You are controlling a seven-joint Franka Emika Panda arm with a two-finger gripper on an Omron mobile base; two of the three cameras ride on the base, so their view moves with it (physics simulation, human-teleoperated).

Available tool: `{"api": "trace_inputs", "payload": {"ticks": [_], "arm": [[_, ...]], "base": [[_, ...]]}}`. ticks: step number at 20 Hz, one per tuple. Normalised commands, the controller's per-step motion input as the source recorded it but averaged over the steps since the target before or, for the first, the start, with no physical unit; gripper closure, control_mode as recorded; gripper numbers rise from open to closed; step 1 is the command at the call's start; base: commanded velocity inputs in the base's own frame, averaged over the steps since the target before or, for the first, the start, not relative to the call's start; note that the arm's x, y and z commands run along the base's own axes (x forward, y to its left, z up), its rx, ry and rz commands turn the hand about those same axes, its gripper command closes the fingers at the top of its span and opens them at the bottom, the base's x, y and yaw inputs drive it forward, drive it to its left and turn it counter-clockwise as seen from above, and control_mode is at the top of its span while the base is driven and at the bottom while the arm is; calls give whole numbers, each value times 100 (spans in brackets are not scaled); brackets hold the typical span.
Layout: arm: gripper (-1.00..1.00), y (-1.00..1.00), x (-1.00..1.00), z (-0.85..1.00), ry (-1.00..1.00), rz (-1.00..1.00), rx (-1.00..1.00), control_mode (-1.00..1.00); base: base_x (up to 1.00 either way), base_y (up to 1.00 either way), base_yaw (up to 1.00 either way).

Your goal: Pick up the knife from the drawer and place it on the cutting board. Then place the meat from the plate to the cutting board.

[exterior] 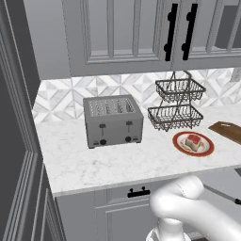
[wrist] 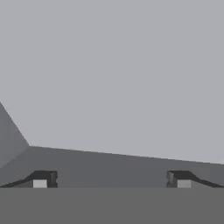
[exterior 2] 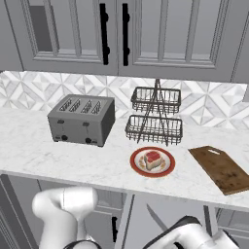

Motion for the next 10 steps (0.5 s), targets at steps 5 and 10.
{"api": "trace_inputs", "payload": {"ticks": [5,10], "arm": [[-100,4,28,61,-1,0,-4,-100],[-100,35,95,11,-16,5,0,-100]], "base": [[0,0,0],[0,0,0]]}}
